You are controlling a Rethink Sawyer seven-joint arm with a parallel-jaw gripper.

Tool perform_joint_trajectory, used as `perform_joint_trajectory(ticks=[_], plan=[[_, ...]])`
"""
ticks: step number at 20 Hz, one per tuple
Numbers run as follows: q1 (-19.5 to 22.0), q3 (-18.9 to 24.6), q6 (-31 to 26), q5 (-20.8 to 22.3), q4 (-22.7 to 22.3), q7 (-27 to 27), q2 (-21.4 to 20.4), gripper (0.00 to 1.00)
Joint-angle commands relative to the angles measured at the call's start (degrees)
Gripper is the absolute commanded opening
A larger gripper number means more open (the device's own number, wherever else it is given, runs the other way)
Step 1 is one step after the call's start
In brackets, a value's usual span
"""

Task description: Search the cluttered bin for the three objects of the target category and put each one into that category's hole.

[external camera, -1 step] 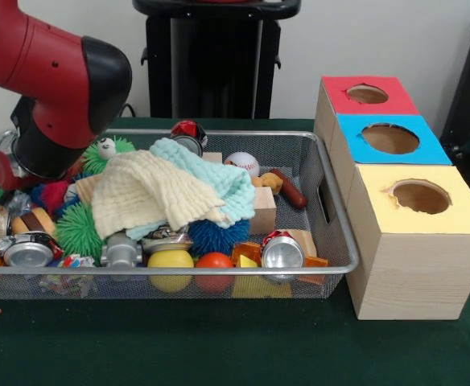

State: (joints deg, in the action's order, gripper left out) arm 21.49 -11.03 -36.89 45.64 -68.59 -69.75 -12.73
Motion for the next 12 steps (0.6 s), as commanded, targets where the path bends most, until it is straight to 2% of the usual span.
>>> perform_joint_trajectory(ticks=[1,9,12], plan=[[1.8,8.3,7.9,-0.3,0.8,-2.4,3.8,0.00],[1.6,8.3,8.8,0.0,0.3,-2.8,3.4,0.00],[2.2,8.8,7.8,-0.8,-1.4,-1.4,1.3,0.00]])
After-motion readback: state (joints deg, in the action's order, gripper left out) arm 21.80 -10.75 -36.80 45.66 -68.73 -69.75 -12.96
